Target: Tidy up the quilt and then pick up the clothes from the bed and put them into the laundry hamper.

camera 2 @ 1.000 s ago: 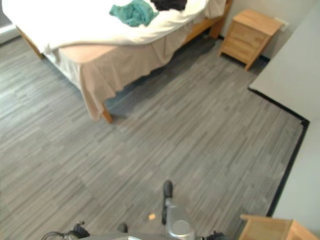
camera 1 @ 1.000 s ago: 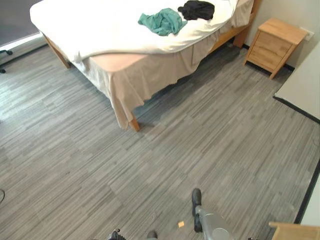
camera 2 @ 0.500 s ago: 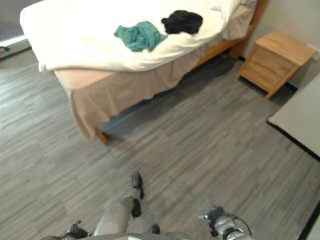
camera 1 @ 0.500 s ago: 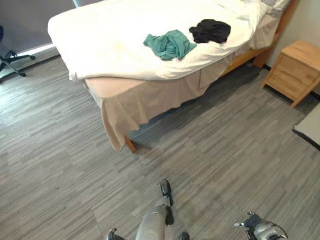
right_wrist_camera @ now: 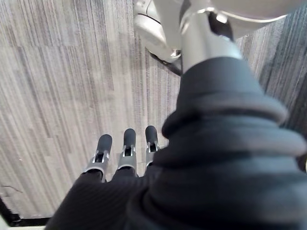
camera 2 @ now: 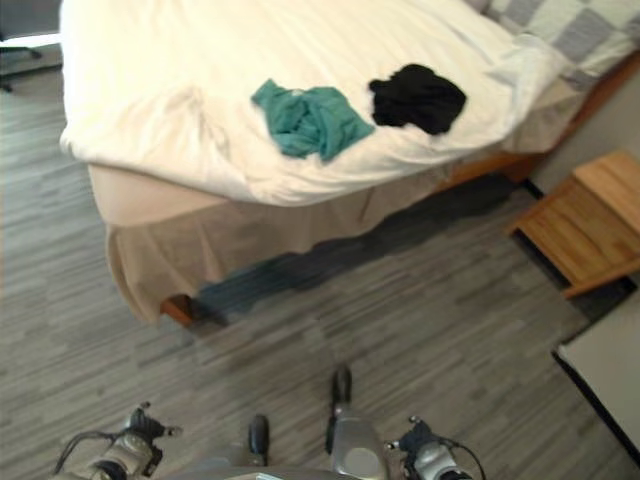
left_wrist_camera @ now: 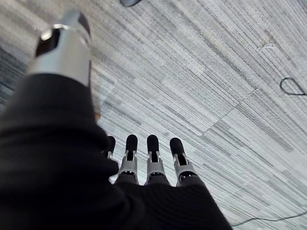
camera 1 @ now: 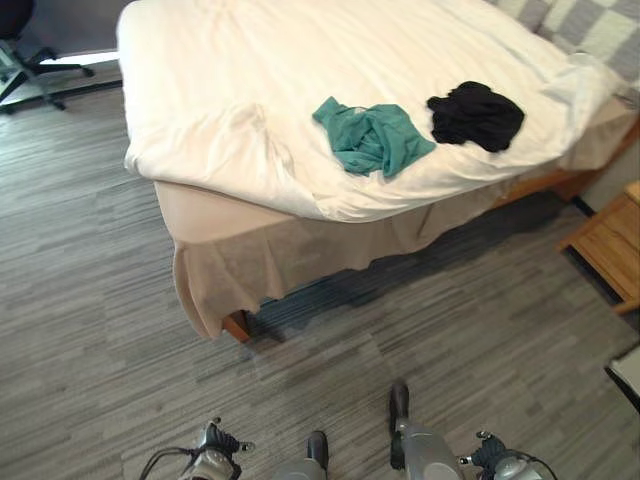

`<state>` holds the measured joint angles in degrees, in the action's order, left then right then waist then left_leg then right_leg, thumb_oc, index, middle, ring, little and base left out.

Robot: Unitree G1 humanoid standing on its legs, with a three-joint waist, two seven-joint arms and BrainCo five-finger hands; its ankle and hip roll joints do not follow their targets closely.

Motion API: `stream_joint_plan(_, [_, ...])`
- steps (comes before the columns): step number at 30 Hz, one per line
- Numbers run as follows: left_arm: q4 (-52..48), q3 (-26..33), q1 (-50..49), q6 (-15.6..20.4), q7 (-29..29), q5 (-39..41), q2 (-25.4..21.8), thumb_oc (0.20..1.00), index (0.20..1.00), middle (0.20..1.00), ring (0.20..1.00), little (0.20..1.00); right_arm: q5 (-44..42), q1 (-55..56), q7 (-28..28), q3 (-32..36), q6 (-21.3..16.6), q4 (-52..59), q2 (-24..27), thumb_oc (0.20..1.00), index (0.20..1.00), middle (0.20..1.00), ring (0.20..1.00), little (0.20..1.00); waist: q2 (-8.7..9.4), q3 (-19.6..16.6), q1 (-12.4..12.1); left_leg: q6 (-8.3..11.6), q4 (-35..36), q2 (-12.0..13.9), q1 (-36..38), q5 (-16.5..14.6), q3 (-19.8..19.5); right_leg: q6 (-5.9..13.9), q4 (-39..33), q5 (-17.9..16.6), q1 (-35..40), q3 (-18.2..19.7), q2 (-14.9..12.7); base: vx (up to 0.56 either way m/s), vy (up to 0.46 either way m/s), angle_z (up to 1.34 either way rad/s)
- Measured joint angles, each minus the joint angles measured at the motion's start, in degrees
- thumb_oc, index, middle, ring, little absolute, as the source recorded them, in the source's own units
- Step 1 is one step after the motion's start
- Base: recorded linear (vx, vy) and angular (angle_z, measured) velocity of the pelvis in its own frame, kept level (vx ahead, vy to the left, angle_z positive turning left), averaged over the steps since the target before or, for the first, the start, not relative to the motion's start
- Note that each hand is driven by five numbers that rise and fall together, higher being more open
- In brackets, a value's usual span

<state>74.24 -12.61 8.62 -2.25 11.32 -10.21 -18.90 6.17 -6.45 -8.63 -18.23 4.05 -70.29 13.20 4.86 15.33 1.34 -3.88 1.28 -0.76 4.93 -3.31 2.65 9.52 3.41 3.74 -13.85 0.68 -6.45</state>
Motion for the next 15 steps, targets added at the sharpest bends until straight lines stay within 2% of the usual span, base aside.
stream_joint_plan(1, [-0.54, -0.44, -0.43, 0.14, 0.06, 0.01, 0.03, 1.0, 1.0, 1.0, 1.0, 1.0, 0.0, -0.01, 0.05, 0.04, 0.17, -0.26, 0.01, 1.0, 1.0, 1.0, 1.0, 1.0, 0.42, 0.1, -0.17, 1.06, -1.92, 0.22, 0.22, -1.47, -0.63, -0.68, 2.92, -2.49, -1.14, 0.75, 0.11, 0.12, -0.139, 0.86])
stream_joint_plan(2, [-1.24, -0.91, -0.78, 0.3, 0.08, 0.08, 0.35, 1.0, 1.0, 1.0, 1.0, 1.0, 0.01, -0.42, -0.09, 0.37, -0.11, -0.32, 0.08, 1.0, 1.0, 1.0, 1.0, 1.0, 0.26, 0.47, 0.06, 3.1, -5.89, 0.79, -0.68, -2.59, -1.07, -1.12, 4.6, -5.47, -0.79, 0.06, 0.33, 0.13, -0.124, 0.85])
stream_joint_plan(3, [-1.41, -1.63, -0.61, 0.53, 0.04, 0.54, 1.02, 1.0, 1.0, 1.0, 1.0, 1.0, 0.06, -0.91, -0.41, 1.07, -0.51, -0.41, 0.06, 1.0, 1.0, 1.0, 1.0, 1.0, 0.43, 1.11, 0.74, 4.45, -16.61, 1.32, -5.38, -3.95, -0.89, -4.81, 4.98, -9.3, 0.28, -1.24, -0.24, 0.13, -0.123, 1.0])
stream_joint_plan(4, [-1.85, -1.68, 0.21, 0.56, 0.06, 0.61, 1.55, 1.0, 1.0, 1.0, 1.0, 1.0, 0.06, -1.44, -0.4, 1.48, -0.56, -0.99, 0.26, 1.0, 1.0, 1.0, 1.0, 1.0, 0.3, 1.55, 0.72, 4.97, -23.11, 1.89, -8.78, -3.77, 0.04, -7.18, 4.87, -9.47, 1.17, -2.7, -0.12, 0.23, -0.01, 1.13])
stream_joint_plan(5, [-2.17, -1.43, 0.37, 0.51, 0.19, 1.14, 2.33, 1.0, 1.0, 1.0, 1.0, 1.0, 0.04, -2.42, -0.74, 1.91, -0.34, -1.46, 0.77, 1.0, 1.0, 1.0, 1.0, 1.0, 0.15, 2.03, 0.44, 7.05, -30.41, 4.32, -13.23, -2.21, 1.46, -9.04, 3.79, -8.49, 3.1, -5.18, 0.29, 0.15, 0.052, 0.76])
stream_joint_plan(6, [-2.51, -1.52, 0.53, 0.46, 0.17, 1.15, 2.58, 1.0, 1.0, 1.0, 1.0, 1.0, 0.04, -3.55, -1.02, 2.13, -0.2, -1.86, 1.03, 1.0, 1.0, 1.0, 1.0, 1.0, 0.03, 2.29, 0.52, 7.72, -30.24, 6.11, -13.84, -2.83, 3.31, -9.4, 1.13, -7.81, 5.64, -6.52, 0.41, 0.32, 0.169, 0.79])
stream_joint_plan(7, [-2.51, -1.64, -0.05, 0.55, 0.17, 1.14, 2.66, 1.0, 1.0, 1.0, 1.0, 1.0, 0.04, -3.34, -1.22, 2.21, 0.17, -2.26, 1.02, 1.0, 1.0, 1.0, 1.0, 1.0, 0.65, 2.31, 0.37, 8.02, -23.48, 6.94, -12.05, -2.98, 6.66, -10.63, -2.33, -9.68, 8.62, -7.67, 0.59, 0.17, 0.115, 0.53])
stream_joint_plan(8, [-3.56, -1.74, 0.27, 0.56, 0.21, 1.14, 2.77, 1.0, 1.0, 1.0, 1.0, 1.0, 0.05, -3.65, -1.41, 2.34, 0.19, -2.11, 1.97, 1.0, 1.0, 1.0, 1.0, 1.0, 1.11, 2.58, -0.16, 8.09, -17.68, 8.11, -11.62, -2.27, 7.47, -10.63, -3.4, -9.19, 10.09, -7.97, 0.8, 0.17, 0.115, 0.36])
stream_joint_plan(9, [-4.0, -1.24, -0.56, 0.59, 0.24, 1.14, 2.8, 1.0, 1.0, 1.0, 1.0, 1.0, 0.07, -4.1, -1.44, 2.41, 0.0, -1.97, 2.44, 1.0, 1.0, 1.0, 1.0, 1.0, 0.95, 2.64, -0.06, 8.88, -11.74, 8.74, -10.34, -1.08, 8.06, -10.3, -6.04, -8.93, 12.28, -8.77, 1.54, 0.24, 0.248, 0.17])
stream_joint_plan(10, [-4.34, -0.94, -0.85, 0.48, 0.29, 1.15, 3.14, 1.0, 1.0, 1.0, 1.0, 1.0, 0.08, -4.21, -1.66, 2.48, -0.11, -1.5, 3.38, 1.0, 1.0, 1.0, 1.0, 1.0, -0.04, 2.51, 0.34, 9.48, -3.25, 9.61, -8.32, 1.94, 8.17, -10.89, -7.99, -9.68, 14.57, -9.53, 3.13, 0.24, 0.249, 0.1])
stream_joint_plan(11, [-4.16, -0.94, -0.95, 0.49, 0.21, 1.13, 3.14, 1.0, 1.0, 1.0, 1.0, 1.0, 0.14, -4.71, -1.56, 2.53, -0.07, -1.93, 3.86, 1.0, 1.0, 1.0, 1.0, 1.0, -0.84, 2.65, -0.01, 10.86, -1.19, 11.22, -8.4, 3.58, 8.5, -9.05, -8.21, -8.2, 15.57, -10.56, 3.82, 0.39, 0.392, 0.11])
stream_joint_plan(12, [-3.45, -0.39, -1.02, 0.56, 0.26, 1.13, 3.33, 1.0, 1.0, 1.0, 1.0, 1.0, 0.16, -4.81, -1.55, 2.13, 0.05, -2.5, 4.14, 1.0, 1.0, 1.0, 1.0, 1.0, -1.69, 2.29, 0.25, 11.5, 1.66, 12.33, -8.21, 5.21, 10.26, -9.05, -8.17, -7.74, 16.48, -11.4, 4.48, 0.15, 0.143, 0.14])
stream_joint_plan(13, [-3.63, -0.35, -0.81, 0.42, 0.29, 1.14, 3.4, 1.0, 1.0, 1.0, 1.0, 1.0, 0.16, -4.21, -1.51, 2.18, 0.17, -2.47, 4.44, 1.0, 1.0, 1.0, 1.0, 1.0, -2.11, 2.16, 0.38, 11.13, 2.76, 12.67, -7.78, 6.77, 10.56, -9.35, -8.12, -7.67, 17.43, -11.61, 4.87, 0.23, 0.267, 0.11])
stream_joint_plan(15, [-4.49, -0.12, -1.63, 0.55, 0.23, 0.98, 3.39, 1.0, 1.0, 1.0, 1.0, 1.0, 0.65, -3.2, -1.36, 2.59, 0.24, -2.33, 4.56, 1.0, 1.0, 1.0, 1.0, 1.0, -2.61, 1.82, 0.22, 10.5, 2.54, 11.79, -7.33, 7.99, 10.47, -8.53, -8.1, -6.97, 19.72, -12.12, 4.62, 0.16, 0.262, -0.03])
